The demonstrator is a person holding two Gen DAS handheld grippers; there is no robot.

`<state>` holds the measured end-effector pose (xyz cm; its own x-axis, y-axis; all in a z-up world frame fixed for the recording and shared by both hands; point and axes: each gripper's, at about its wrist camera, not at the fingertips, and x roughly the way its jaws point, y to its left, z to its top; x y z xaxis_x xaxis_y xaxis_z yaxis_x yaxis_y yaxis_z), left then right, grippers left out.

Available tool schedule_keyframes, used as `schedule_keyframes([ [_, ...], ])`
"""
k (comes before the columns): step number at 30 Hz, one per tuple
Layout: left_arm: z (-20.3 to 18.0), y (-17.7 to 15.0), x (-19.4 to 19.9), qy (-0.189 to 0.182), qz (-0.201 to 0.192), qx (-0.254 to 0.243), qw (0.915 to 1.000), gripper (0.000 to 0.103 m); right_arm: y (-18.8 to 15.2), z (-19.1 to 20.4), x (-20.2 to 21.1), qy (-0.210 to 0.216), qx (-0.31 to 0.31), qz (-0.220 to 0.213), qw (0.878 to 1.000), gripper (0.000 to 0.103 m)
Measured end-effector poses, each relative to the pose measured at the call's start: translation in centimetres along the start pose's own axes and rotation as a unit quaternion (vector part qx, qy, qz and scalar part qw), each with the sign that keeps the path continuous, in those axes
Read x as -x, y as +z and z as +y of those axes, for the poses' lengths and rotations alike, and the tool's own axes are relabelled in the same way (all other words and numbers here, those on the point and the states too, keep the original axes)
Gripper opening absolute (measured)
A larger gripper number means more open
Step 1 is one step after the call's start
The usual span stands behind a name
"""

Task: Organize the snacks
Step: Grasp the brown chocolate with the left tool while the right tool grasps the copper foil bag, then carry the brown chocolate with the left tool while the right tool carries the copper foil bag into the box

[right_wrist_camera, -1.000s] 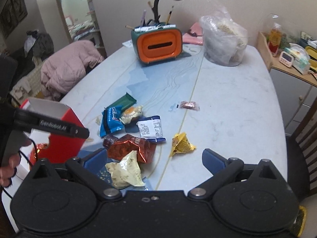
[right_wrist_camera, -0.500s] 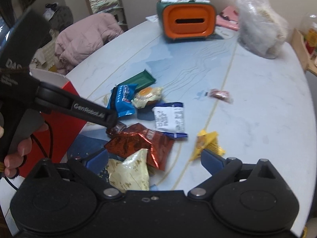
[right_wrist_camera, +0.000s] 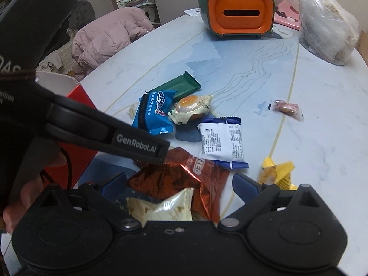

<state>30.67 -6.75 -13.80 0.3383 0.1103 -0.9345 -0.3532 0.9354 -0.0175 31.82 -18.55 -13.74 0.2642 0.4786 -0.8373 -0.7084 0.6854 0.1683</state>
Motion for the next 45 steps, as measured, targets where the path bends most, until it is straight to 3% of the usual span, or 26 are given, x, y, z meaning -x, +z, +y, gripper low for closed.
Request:
schedule_keyframes([
  [4,0.0,0.1,-0.9,-0.003,0.008,0.004,1.0000,0.067,0.4,0.0,-1.3,0.000,-0.008,0.004,1.000,0.098],
  [8,0.0,0.1,-1.7,-0.007,0.015,0.006,0.9998,0.060,0.6,0.1,-2.3,-0.005,-0.007,0.008,1.000,0.097],
  [18,0.4,-0.2,-2.3,-0.016,0.017,0.013,0.9996,0.035,0.3,0.3,-3.0,-0.013,-0.001,0.008,1.000,0.080],
  [22,0.6,-0.4,-2.2,-0.017,0.015,0.016,0.9996,0.033,0.2,0.3,-2.8,-0.021,0.002,0.005,1.000,0.067],
  [25,0.8,-0.4,-1.9,-0.019,0.013,0.021,0.9995,0.031,0.1,0.0,-2.5,-0.021,-0.006,0.002,1.000,0.064],
  [45,2.7,-1.4,5.3,-0.074,-0.014,0.054,0.9957,0.031,0.4,-0.3,5.4,-0.021,-0.034,-0.064,0.997,0.063],
])
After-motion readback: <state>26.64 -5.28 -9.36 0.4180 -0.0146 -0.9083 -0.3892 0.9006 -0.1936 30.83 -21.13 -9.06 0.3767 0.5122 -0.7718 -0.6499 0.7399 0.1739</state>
